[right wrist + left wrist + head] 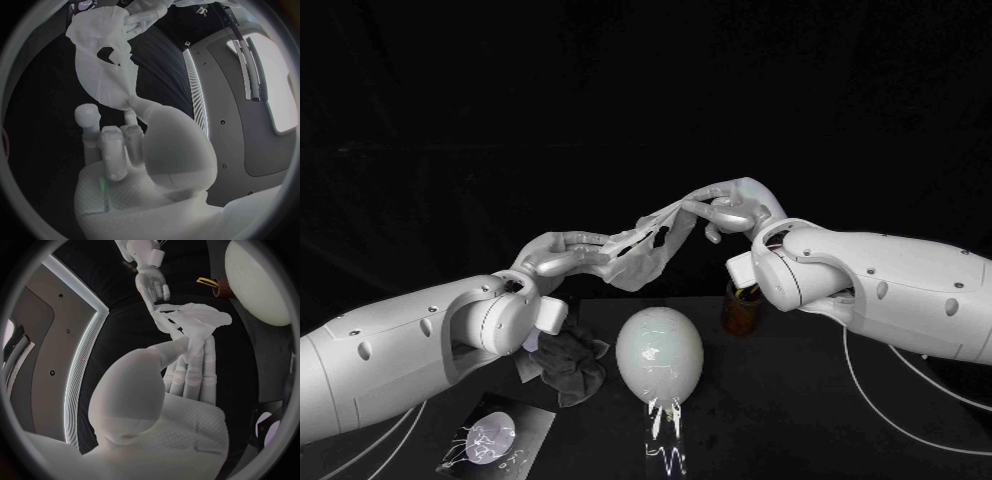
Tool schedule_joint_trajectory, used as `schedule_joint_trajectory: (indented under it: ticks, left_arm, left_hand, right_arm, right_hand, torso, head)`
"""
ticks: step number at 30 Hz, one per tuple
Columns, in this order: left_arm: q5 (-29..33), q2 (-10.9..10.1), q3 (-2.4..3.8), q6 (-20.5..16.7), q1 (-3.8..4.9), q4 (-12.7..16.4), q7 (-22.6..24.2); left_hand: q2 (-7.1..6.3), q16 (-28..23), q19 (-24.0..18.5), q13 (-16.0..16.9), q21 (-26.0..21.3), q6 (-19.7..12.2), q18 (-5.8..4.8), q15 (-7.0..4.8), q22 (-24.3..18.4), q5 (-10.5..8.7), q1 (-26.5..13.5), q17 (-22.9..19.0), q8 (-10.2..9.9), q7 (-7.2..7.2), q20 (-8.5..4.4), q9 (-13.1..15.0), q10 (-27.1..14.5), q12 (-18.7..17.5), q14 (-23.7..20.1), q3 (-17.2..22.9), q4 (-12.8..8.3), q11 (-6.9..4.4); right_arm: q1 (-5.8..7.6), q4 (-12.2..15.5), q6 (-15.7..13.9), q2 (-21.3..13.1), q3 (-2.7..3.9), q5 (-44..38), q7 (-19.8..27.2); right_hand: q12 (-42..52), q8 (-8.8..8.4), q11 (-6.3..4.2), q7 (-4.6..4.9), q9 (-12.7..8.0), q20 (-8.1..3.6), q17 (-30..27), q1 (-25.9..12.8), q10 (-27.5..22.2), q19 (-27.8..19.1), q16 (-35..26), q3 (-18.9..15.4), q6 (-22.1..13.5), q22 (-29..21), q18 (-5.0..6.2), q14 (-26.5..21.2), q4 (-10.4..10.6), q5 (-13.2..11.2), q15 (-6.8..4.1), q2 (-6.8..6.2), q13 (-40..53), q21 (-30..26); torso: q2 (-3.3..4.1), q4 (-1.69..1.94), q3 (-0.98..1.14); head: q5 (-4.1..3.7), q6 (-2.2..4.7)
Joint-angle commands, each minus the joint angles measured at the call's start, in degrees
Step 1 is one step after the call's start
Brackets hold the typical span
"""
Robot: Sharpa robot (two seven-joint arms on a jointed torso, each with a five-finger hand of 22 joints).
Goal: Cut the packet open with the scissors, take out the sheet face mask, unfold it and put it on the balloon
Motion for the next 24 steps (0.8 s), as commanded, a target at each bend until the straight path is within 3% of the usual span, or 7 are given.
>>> schedule_joint_trajectory:
  ticks: [1,18,21,23,24]
  left_arm:
    - [1.2,0.5,-0.15,-0.8,-0.17,-0.6,0.6]
    - [1.2,2.0,-0.82,-2.4,-1.40,-2.8,-2.5]
    - [-0.3,2.2,-0.92,-1.7,-1.59,-3.2,-3.8]
    - [-1.7,2.3,-0.95,-1.0,-1.66,-3.2,-4.5]
    - [-2.5,2.4,-0.96,-0.7,-1.69,-3.3,-4.8]
  left_hand:
    - [-0.50,0.4,-0.2,0.0,0.3,-0.5,1.12,0.11,-0.1,0.20,0.0,0.1,-0.3,2.56,0.11,0.0,-0.6,-0.4,-0.4,0.4,0.1,0.05]
    - [-0.94,0.1,0.7,0.0,-0.3,-1.5,1.20,0.10,-0.9,0.22,-0.2,-0.2,-0.1,2.74,0.12,0.2,-2.0,-0.3,0.1,0.0,0.2,0.22]
    - [-1.97,-0.3,1.2,-0.1,-0.6,-2.7,0.88,0.51,-1.3,0.25,-2.1,-0.4,-0.3,2.71,0.79,0.2,-4.0,-0.9,-0.1,-1.4,1.1,0.45]
    - [-2.96,-2.0,-0.5,0.0,-2.3,-4.5,-0.01,1.39,-2.3,0.38,-4.5,-1.2,-0.5,2.42,2.15,0.2,-6.5,-1.0,-2.2,-3.6,2.6,0.57]
    - [-3.62,-3.2,-2.1,-0.1,-3.5,-5.2,-0.96,2.11,-2.9,0.64,-5.8,-1.7,-0.6,2.32,3.06,0.1,-7.5,-1.1,-4.1,-4.6,3.2,0.70]
  right_arm:
    - [0.24,-0.4,0.6,0.4,0.15,-1.4,-0.4]
    - [0.43,-0.6,0.4,1.4,0.35,-1.8,-0.1]
    - [0.44,-0.6,0.9,1.6,0.37,-1.9,-0.3]
    - [0.45,-0.7,1.7,1.7,0.38,-2.2,-0.6]
    - [0.45,-0.8,2.2,1.8,0.38,-2.4,-0.8]
  right_hand:
    - [0.1,0.37,-0.35,0.03,0.1,-0.06,14.9,0.3,4.6,0.5,0.2,0.1,0.3,0.1,0.95,6.1,-0.2,0.3,-0.45,0.07,12.1,0.5]
    - [0.3,0.44,-0.36,0.02,0.2,-0.10,15.0,0.3,4.7,0.7,0.3,0.2,0.3,0.3,0.90,6.1,-0.4,0.3,-0.47,0.09,12.2,0.7]
    - [0.2,0.45,-0.36,0.02,0.2,-0.10,15.0,0.3,4.6,0.7,0.3,0.2,0.3,0.3,0.89,6.1,-0.4,0.3,-0.47,0.08,12.2,0.8]
    - [0.2,0.45,-0.36,0.02,0.2,-0.10,15.0,0.3,4.6,0.7,0.3,0.2,0.3,0.3,0.89,6.1,-0.4,0.3,-0.47,0.08,12.2,0.8]
    - [0.2,0.46,-0.37,0.02,0.2,-0.11,14.9,0.3,4.6,0.7,0.2,0.3,0.3,0.3,0.91,6.1,-0.4,0.3,-0.48,0.07,12.2,0.7]
  torso:
    - [-0.01,0.04,0.01]
    - [0.17,-0.06,0.07]
    - [0.18,-0.10,0.05]
    - [0.17,-0.12,0.04]
    - [0.18,-0.09,0.03]
  head:
    - [0.04,0.32]
    - [0.16,0.47]
    - [0.14,0.45]
    - [0.14,0.42]
    - [0.12,0.37]
